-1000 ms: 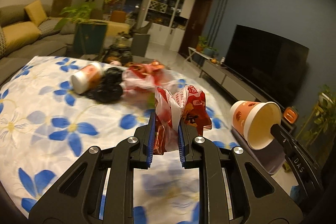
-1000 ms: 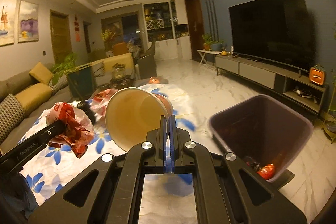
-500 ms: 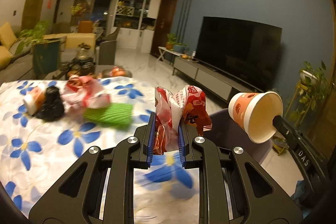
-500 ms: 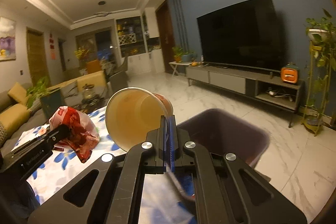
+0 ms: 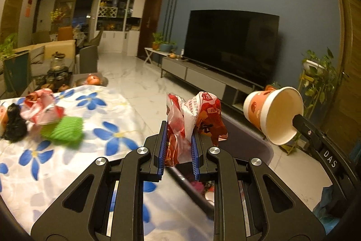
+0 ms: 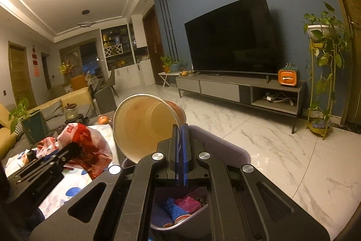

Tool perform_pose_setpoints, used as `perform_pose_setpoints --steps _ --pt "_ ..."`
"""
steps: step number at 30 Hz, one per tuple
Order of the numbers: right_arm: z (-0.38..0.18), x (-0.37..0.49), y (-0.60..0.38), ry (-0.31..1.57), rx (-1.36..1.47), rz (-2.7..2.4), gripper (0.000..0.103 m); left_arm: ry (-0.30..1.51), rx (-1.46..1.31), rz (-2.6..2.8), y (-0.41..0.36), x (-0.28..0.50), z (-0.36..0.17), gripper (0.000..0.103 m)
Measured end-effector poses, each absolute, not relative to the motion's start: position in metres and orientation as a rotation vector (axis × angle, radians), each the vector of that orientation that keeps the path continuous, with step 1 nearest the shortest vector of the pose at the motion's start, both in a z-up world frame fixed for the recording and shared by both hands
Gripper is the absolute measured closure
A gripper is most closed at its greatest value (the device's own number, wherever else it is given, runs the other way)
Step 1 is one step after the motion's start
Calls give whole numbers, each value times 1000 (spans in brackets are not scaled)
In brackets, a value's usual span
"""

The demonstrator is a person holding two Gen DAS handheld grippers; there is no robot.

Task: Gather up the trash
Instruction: 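Open both tools over the grey bin to drop the bag and cup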

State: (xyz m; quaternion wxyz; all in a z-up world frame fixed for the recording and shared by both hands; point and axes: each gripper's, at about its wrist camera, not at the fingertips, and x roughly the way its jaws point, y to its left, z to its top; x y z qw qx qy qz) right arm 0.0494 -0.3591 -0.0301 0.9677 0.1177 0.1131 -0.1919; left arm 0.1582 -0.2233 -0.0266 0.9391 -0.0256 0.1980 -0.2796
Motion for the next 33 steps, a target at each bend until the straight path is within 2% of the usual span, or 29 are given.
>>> perform_pose_setpoints --steps 9,25,26,30,33 --pt "-30 50 -379 216 251 -415 100 424 -23 -638 -264 168 -39 84" --pt "-36 62 -381 233 271 -412 100 454 5 -663 -289 175 -51 80" --pt "-36 63 -381 235 274 -410 100 450 13 -669 -290 174 -53 77" --pt "-40 69 -384 256 284 -401 99 433 14 -634 -287 174 -55 32" --pt "-45 75 -383 283 284 -387 99 461 -38 -589 -273 182 -56 26"
